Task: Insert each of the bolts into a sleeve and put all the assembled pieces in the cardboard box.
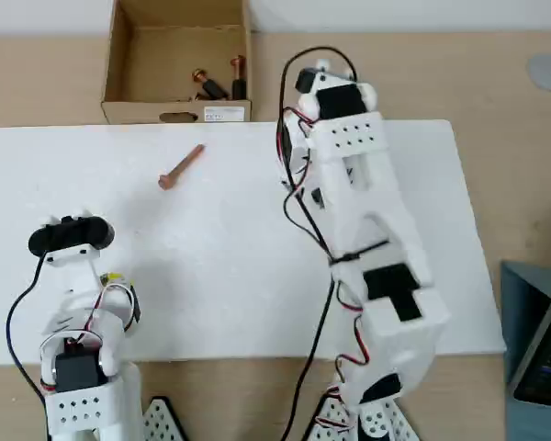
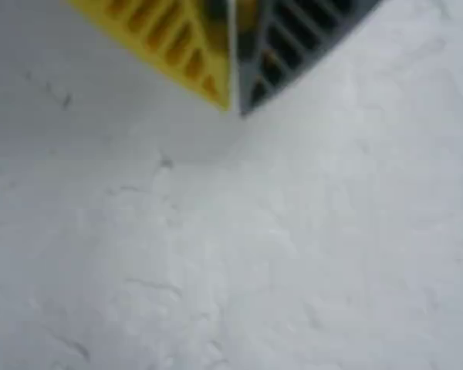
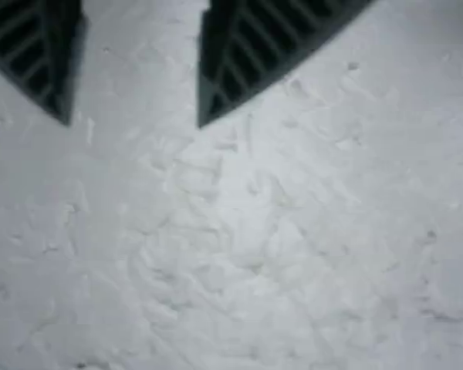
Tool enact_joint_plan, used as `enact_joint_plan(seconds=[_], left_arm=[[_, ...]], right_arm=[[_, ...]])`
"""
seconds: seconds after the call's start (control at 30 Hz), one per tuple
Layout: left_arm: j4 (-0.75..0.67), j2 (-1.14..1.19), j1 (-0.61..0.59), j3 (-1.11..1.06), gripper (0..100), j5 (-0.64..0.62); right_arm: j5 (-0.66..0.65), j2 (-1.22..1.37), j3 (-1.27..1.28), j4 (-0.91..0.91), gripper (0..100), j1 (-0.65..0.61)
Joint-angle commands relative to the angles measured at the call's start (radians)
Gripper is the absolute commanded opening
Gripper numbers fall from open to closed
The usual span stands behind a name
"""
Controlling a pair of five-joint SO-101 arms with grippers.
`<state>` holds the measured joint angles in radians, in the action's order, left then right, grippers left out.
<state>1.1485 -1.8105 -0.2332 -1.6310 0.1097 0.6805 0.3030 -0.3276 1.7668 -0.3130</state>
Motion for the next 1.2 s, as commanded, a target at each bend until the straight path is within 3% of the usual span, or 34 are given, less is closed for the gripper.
enact_joint_plan(seconds=[0.0,0.13,0.33,1.17], left_arm=[[-0.009,-0.008,-0.008,0.008,0,-0.005],[-0.009,-0.008,-0.008,0.008,0,-0.005],[-0.009,-0.008,-0.008,0.008,0,-0.005],[-0.009,-0.008,-0.008,0.008,0,-0.005]], right_arm=[[0.031,0.067,-0.096,0.000,12.8,0.045],[0.025,0.174,-0.228,0.011,13.1,0.081],[0.023,0.272,-0.329,0.017,22.1,0.076],[0.026,0.604,-0.602,0.015,22.1,0.134]])
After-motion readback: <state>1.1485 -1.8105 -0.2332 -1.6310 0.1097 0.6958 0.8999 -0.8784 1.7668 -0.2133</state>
